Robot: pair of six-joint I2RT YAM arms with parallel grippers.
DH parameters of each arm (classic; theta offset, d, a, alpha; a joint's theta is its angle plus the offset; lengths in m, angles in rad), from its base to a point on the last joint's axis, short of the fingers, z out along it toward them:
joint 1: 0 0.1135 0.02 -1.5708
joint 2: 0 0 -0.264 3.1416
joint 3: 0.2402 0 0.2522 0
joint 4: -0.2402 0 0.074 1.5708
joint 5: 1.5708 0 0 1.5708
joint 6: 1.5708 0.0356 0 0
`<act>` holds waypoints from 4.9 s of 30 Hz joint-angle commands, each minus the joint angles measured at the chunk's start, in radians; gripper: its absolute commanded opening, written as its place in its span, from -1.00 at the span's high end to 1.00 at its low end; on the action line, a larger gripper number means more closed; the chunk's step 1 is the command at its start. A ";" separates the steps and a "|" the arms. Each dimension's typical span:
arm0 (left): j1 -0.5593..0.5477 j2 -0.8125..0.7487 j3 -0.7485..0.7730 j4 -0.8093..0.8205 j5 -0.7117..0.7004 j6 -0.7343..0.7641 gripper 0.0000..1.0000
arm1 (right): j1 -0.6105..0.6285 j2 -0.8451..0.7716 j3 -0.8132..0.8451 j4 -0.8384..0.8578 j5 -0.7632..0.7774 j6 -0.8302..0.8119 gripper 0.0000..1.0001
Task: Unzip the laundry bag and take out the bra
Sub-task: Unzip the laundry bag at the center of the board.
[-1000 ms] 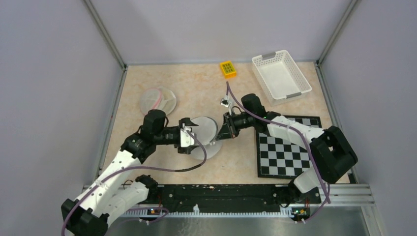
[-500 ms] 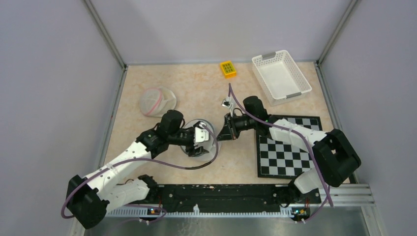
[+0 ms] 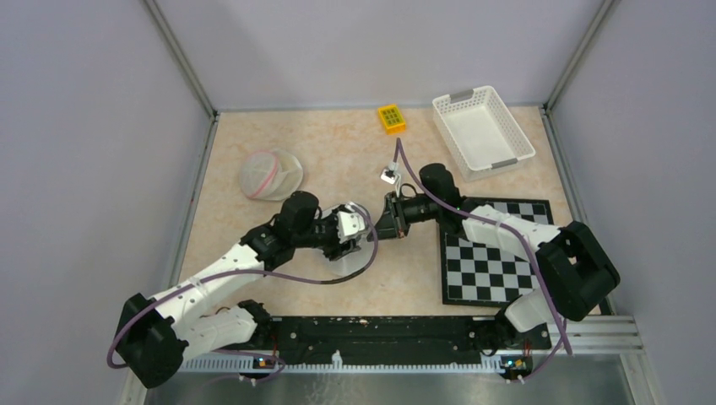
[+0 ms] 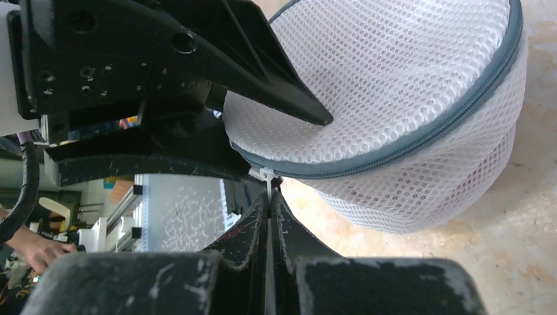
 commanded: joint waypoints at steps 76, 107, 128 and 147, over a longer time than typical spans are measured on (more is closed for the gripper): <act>0.035 -0.068 0.082 -0.210 0.084 0.129 -0.48 | -0.038 0.011 0.003 -0.005 -0.050 -0.125 1.00; 0.053 -0.029 0.044 -0.186 -0.047 0.186 1.00 | -0.075 -0.043 -0.054 -0.049 0.103 -0.151 1.00; 0.110 0.031 0.118 -0.208 0.144 0.356 0.00 | -0.032 -0.062 -0.065 0.038 0.006 -0.105 1.00; 0.089 0.129 0.135 -0.204 0.246 0.117 -0.07 | -0.005 -0.039 -0.031 0.029 0.018 -0.088 1.00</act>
